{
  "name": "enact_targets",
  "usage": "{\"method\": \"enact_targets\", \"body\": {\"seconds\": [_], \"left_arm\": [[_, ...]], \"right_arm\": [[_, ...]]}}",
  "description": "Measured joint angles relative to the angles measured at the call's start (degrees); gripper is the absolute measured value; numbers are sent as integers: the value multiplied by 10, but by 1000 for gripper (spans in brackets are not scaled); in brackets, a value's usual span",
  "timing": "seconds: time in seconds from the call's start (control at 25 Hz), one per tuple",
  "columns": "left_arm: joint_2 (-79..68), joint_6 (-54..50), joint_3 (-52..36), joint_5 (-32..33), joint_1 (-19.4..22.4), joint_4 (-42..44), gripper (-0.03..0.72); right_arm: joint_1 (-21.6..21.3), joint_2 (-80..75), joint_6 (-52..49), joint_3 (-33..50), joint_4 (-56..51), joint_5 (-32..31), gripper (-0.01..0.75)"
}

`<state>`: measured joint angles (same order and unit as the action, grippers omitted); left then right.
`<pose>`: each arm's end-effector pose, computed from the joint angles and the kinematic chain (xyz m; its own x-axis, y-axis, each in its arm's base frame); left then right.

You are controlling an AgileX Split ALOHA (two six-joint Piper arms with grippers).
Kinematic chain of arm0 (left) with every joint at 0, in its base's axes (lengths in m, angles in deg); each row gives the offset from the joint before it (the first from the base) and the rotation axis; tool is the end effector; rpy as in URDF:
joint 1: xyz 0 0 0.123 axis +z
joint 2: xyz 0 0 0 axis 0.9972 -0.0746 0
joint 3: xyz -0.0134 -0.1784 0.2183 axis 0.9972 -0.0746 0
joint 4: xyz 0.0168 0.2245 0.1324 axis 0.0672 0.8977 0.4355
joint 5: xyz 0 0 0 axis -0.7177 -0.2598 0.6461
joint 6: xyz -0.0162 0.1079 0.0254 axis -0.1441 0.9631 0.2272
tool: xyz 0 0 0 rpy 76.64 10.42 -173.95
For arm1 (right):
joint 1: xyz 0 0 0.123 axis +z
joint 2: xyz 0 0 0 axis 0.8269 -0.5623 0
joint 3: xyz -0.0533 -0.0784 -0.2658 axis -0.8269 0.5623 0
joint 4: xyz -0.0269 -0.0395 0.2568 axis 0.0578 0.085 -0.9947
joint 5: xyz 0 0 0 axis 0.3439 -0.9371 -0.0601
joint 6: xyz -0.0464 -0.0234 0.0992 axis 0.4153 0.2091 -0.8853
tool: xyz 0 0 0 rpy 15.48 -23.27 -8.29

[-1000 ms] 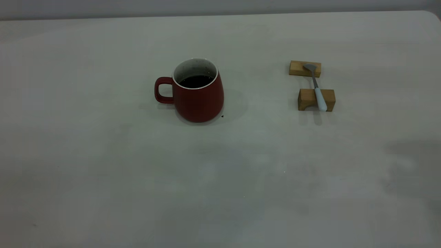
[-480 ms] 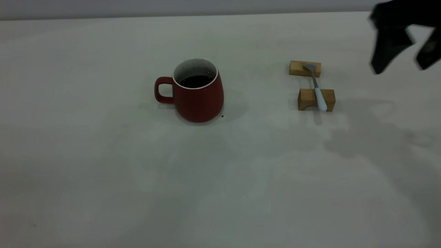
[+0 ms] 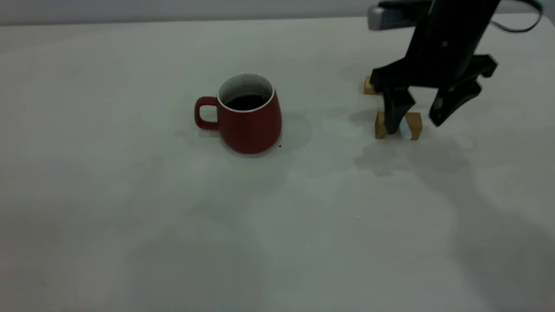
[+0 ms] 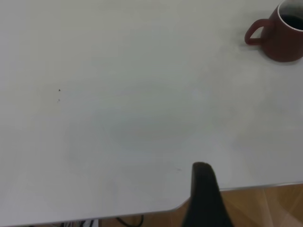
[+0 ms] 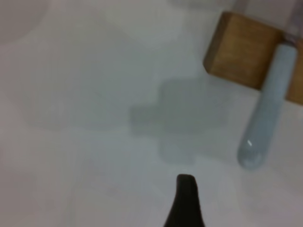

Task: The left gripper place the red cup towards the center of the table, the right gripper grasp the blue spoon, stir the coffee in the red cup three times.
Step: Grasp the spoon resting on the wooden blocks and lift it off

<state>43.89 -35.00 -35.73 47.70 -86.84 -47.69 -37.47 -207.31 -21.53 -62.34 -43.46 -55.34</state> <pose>0.0195 -0.0036 0.2613 -0.5159 0.0444 -0.8555 0.0619 0.9980 0.0145 0.3859 0.1363 0.0224 -0.9574 -0.2505 -0.1437 -0.2636 0.9613 0.0805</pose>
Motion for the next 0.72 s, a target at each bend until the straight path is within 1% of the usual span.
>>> {"method": "enact_targets", "body": {"seconds": [0.16,0.52,0.64,0.72], "left_arm": [[0,0,0,0,0,0,585],[0,0,0,0,0,0,585],[0,0,0,0,0,0,585],[0,0,0,0,0,0,585]], "right_arm": [[0,-36,0,-34,-1,-9,689],[-1,-74,-3,-58,16,-5,676],[-6,-79,-6,-58,16,-2,657],[-12,-80,-7,-58,17,0,624]]}}
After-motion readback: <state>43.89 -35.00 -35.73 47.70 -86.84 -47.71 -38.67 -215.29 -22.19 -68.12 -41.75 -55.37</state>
